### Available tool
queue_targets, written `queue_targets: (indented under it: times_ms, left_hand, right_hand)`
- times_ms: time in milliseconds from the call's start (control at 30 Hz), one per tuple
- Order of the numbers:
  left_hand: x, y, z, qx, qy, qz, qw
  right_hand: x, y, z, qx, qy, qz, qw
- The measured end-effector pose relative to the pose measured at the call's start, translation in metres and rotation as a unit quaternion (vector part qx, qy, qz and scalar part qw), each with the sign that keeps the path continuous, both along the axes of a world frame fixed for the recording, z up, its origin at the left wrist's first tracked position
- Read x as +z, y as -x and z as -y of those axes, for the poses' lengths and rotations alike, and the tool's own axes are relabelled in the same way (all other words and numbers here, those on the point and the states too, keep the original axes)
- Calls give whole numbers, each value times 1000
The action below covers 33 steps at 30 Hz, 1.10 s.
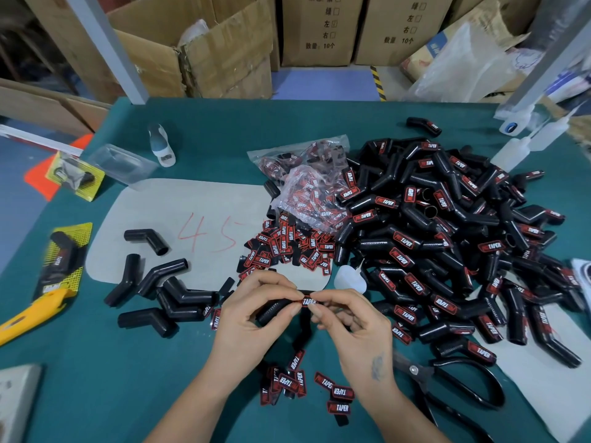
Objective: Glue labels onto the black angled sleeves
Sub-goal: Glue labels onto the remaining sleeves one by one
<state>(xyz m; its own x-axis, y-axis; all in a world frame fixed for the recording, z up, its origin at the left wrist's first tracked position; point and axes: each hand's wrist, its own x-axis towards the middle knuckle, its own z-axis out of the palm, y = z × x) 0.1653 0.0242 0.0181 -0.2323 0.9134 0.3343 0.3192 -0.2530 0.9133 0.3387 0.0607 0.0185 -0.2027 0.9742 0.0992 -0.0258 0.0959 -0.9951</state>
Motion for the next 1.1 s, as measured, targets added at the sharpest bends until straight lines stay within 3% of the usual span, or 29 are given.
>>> queue_targets:
  times_ms: [1100]
  left_hand:
    - [2,-2,1,5,-7,-25,1000]
  right_hand:
    - [1,-1,1,-5,-10,6,1000]
